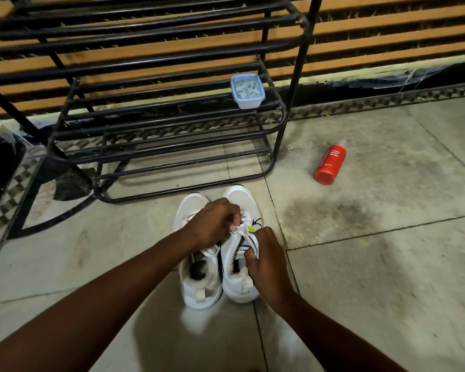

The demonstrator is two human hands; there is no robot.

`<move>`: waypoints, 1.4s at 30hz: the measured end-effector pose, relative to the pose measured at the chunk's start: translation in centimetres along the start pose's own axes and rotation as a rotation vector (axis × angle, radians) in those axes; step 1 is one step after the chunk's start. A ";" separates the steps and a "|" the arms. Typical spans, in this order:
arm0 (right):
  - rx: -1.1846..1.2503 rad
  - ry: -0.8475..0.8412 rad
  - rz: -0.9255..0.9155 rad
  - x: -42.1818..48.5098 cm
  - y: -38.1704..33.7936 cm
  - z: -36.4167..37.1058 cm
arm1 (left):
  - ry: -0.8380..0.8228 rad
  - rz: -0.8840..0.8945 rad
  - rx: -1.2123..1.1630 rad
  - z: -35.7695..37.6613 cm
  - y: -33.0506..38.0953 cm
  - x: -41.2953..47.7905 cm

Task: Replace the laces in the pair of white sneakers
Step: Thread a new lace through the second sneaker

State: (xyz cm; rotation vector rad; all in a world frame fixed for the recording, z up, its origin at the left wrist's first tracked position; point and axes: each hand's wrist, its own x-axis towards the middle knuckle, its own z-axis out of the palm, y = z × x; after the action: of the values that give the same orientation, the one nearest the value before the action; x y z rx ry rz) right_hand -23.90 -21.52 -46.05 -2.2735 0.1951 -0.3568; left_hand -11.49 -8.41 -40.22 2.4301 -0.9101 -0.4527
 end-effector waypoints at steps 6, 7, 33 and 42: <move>-0.006 -0.014 -0.005 0.1 0.0 0.0 | -0.079 0.057 0.277 -0.2 0.8 0.2; -0.005 -0.010 -0.002 0.1 0.0 0.0 | -0.092 0.052 0.297 -0.2 1.0 0.2; 0.000 -0.041 0.012 -0.1 -0.2 0.0 | -0.259 -0.250 0.218 -0.3 3.4 2.9; -0.007 -0.030 0.052 0.1 -0.1 0.5 | -0.341 -0.226 0.373 0.0 4.2 2.6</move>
State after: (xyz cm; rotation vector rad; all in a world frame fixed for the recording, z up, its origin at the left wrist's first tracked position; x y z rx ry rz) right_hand -23.70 -21.15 -46.27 -2.2748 0.2393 -0.2952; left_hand -11.78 -12.90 -38.25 2.8695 -0.9252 -0.8681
